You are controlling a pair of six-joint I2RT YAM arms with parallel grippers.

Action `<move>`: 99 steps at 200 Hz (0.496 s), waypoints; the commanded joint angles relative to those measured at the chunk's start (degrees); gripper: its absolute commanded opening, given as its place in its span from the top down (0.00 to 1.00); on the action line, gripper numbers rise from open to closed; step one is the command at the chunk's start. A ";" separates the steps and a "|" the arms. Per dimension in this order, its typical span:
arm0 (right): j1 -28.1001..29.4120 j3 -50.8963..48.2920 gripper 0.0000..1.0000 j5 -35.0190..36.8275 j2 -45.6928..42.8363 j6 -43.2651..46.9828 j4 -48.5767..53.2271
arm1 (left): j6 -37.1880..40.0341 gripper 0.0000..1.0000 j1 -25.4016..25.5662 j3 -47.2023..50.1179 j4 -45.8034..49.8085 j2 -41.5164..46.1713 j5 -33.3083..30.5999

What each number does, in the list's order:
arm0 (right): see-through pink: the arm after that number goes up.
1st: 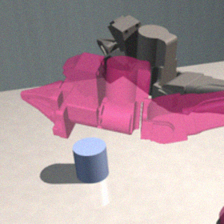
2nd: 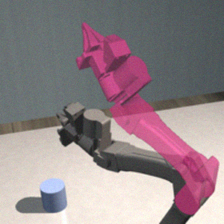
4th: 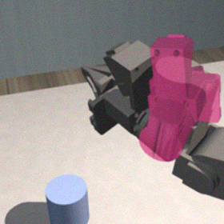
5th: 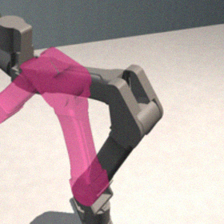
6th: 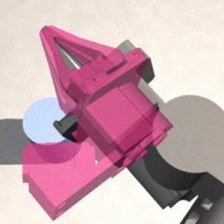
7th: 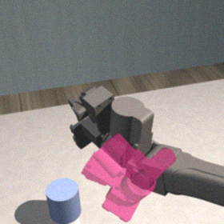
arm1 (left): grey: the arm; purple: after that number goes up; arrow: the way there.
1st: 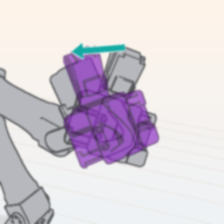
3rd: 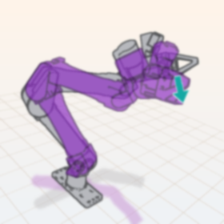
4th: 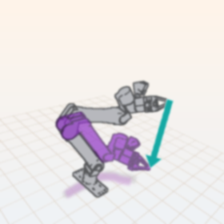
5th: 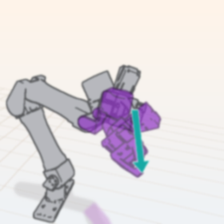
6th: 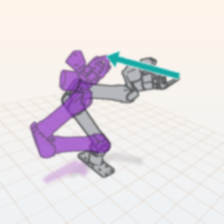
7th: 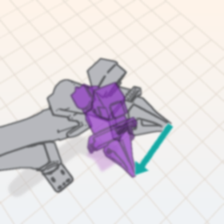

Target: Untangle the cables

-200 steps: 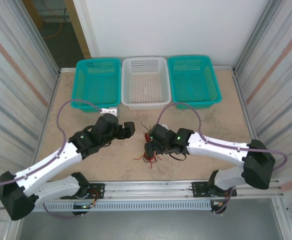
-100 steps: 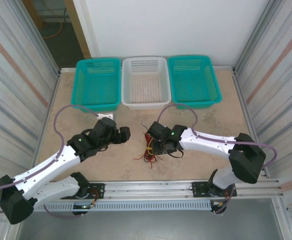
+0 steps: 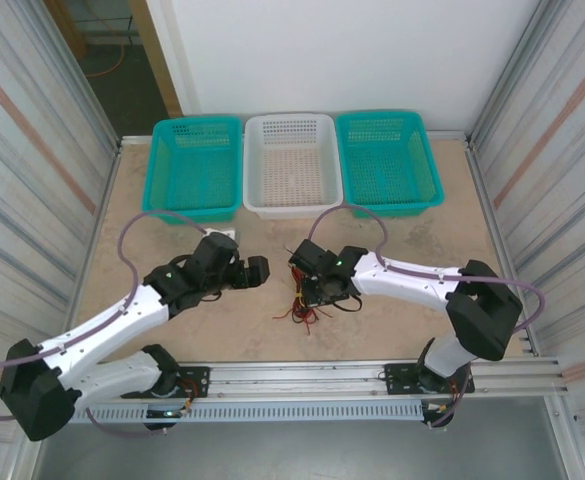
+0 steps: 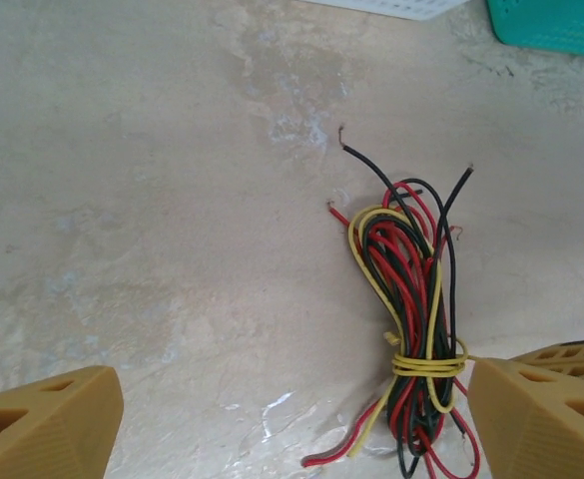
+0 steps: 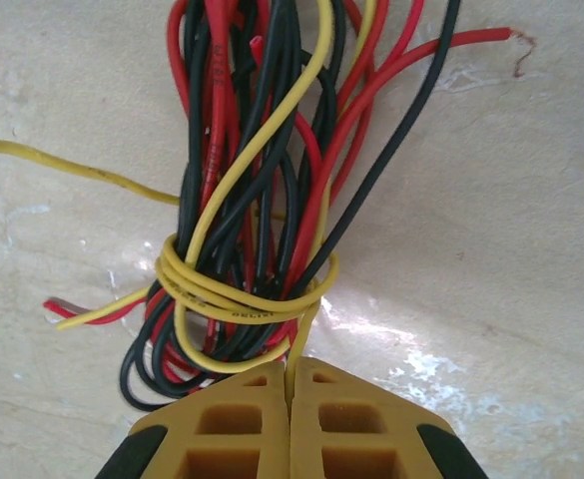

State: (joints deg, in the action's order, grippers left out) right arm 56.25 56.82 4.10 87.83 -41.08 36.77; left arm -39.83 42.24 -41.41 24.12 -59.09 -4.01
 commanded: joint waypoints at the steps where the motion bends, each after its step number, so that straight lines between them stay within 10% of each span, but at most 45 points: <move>1: 0.05 1.66 1.00 4.14 -7.39 7.93 3.41 | 4.10 0.01 -1.61 -3.86 -4.59 -2.46 7.17; 60: -3.51 16.72 1.00 5.23 -14.64 29.68 6.82 | 3.43 0.01 -15.85 -18.10 -6.56 -7.77 27.97; 99: -3.30 26.41 1.00 3.66 -11.00 35.28 6.30 | -6.17 0.01 -16.77 -21.28 -10.66 -8.73 34.00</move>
State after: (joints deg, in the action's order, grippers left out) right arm 52.75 78.41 8.73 74.37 -13.19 42.83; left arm -38.63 25.12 -61.73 17.58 -67.51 21.12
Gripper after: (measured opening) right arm 0.066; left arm 0.987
